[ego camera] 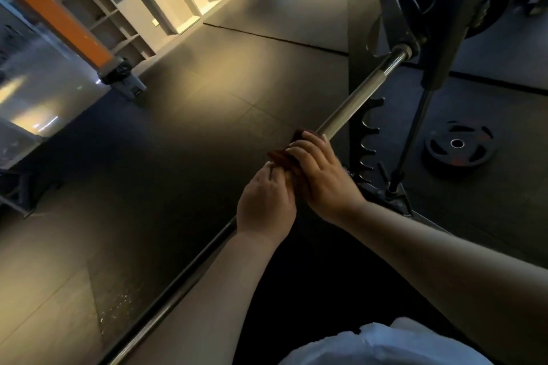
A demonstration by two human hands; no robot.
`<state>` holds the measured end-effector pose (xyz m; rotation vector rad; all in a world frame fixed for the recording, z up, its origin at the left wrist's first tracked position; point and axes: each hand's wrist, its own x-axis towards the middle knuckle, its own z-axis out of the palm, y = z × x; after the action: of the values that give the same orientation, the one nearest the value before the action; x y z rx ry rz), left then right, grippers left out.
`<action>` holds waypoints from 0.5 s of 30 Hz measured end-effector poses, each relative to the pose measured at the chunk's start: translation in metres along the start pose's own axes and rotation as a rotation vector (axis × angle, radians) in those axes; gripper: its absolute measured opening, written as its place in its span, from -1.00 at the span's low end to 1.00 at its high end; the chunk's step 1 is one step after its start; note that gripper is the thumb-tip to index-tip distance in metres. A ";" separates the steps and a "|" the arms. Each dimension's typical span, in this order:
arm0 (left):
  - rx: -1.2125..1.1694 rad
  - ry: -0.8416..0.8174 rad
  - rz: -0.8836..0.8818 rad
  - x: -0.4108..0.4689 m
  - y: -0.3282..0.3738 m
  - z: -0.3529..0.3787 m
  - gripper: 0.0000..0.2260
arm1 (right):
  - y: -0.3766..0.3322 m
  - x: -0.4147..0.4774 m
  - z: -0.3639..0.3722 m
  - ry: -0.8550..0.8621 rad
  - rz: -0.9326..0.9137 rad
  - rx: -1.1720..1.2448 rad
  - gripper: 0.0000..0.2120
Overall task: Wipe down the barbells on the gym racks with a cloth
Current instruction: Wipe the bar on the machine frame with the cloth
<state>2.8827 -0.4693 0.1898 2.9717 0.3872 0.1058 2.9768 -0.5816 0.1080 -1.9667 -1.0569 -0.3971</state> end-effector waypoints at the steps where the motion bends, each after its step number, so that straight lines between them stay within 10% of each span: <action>1: -0.013 -0.002 -0.004 0.000 0.000 0.000 -0.67 | 0.010 0.007 -0.011 -0.035 -0.029 -0.029 -0.59; 8: -0.016 -0.024 -0.115 -0.015 -0.009 -0.010 -0.58 | 0.000 0.016 -0.015 0.049 0.224 0.073 -0.62; 15: -0.032 -0.023 -0.188 -0.021 -0.007 -0.011 -0.58 | 0.021 0.014 -0.017 -0.096 -0.084 0.012 -0.60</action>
<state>2.8603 -0.4669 0.1984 2.8843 0.6526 0.0566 3.0037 -0.5940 0.1157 -1.9519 -1.2039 -0.3437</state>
